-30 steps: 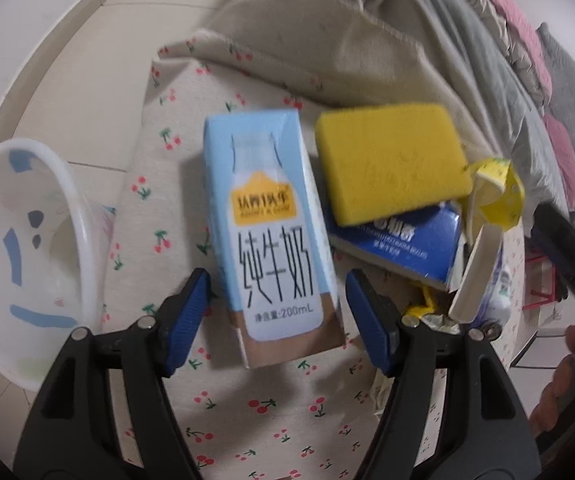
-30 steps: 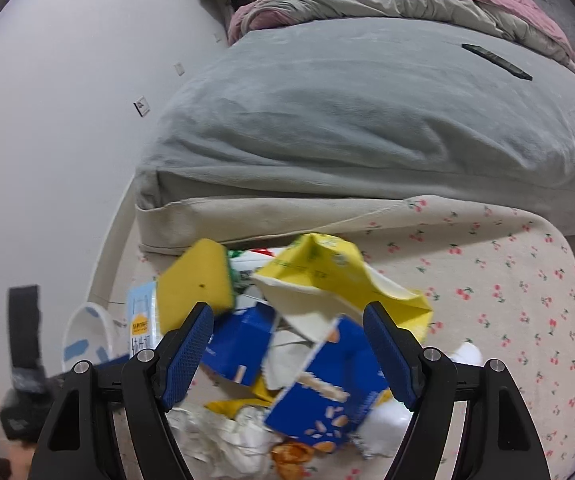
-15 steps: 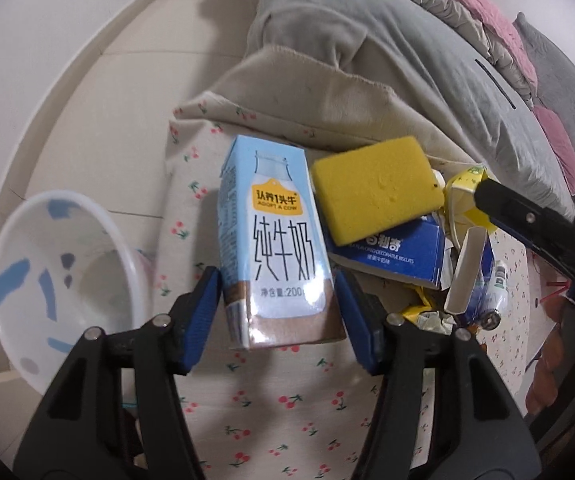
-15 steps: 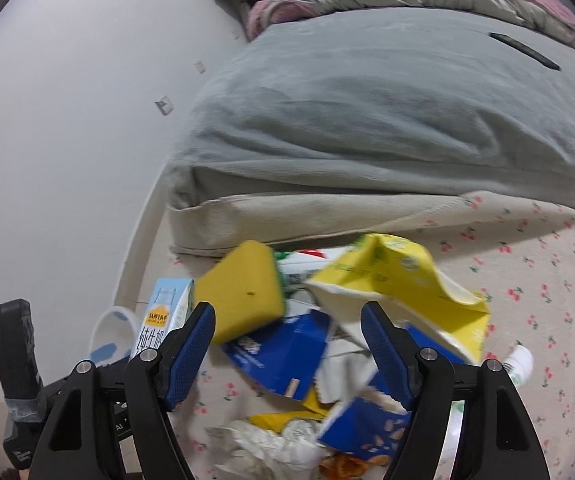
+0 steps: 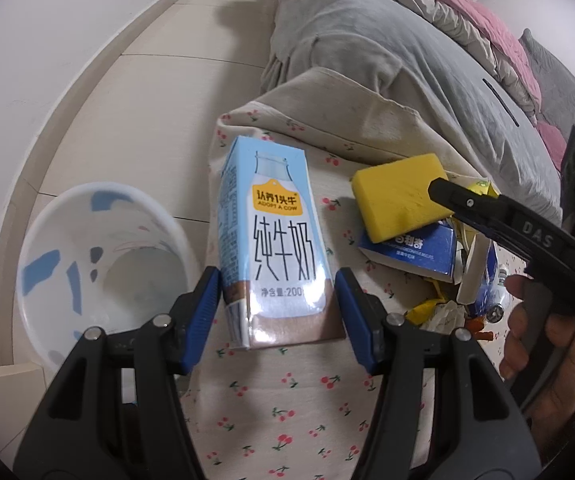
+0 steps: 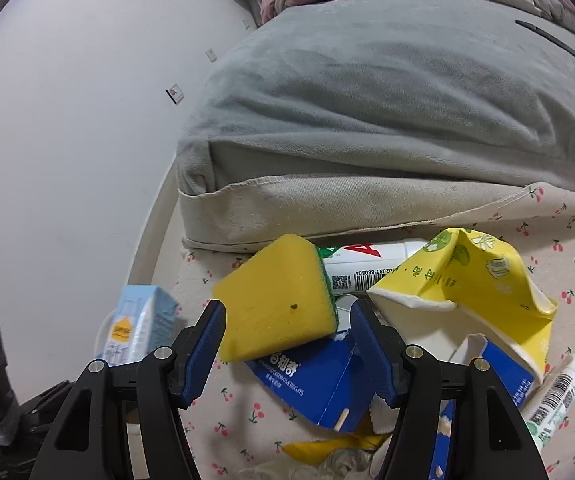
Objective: Collect trash
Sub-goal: 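Lift the milk carton with the left tool while the right tool grasps the yellow sponge, then carry carton and sponge over the white bin and open both tools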
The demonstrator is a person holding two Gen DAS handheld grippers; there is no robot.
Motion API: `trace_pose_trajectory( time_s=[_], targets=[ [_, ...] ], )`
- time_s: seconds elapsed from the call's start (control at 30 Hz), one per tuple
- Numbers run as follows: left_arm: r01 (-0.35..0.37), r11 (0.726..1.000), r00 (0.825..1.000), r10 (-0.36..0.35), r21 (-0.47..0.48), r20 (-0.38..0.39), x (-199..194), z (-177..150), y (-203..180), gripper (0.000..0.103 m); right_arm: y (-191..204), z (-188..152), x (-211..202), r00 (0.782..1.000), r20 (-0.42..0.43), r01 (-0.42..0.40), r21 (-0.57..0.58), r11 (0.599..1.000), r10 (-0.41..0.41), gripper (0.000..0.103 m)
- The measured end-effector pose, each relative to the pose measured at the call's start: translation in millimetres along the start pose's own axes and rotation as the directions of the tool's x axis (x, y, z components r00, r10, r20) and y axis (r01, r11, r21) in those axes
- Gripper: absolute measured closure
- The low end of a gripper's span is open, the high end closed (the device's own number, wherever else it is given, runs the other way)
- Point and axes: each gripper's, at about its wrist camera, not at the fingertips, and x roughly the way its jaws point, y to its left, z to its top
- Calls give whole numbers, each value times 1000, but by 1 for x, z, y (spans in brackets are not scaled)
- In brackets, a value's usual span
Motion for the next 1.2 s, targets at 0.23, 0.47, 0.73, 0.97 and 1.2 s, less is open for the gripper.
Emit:
trace_pose_trajectory(
  time_s=[0.23, 0.47, 0.73, 0.97, 1.2],
  targets=[
    [-1, 1000, 1000, 1, -24, 13, -7, -2, 11, 43, -4, -2, 16, 1000, -14, -27, 2, 1000, 27, 63],
    [8, 999, 999, -7, -39, 36, -19, -6, 25, 43, 11, -6, -2, 999, 32, -41, -68, 997, 43, 67],
    [-2, 998, 998, 6, -58, 63, -34, -17, 52, 43, 44, -20, -32, 991, 79, -94, -155, 983, 107, 68],
    [-49, 994, 996, 56, -97, 66, -41, -34, 94, 43, 84, -42, -28, 986, 43, -149, -218, 965, 162, 68],
    [-85, 983, 993, 97, -161, 65, -50, -47, 138, 43, 137, -65, 16, 981, -56, -195, -288, 938, 187, 67]
  ],
)
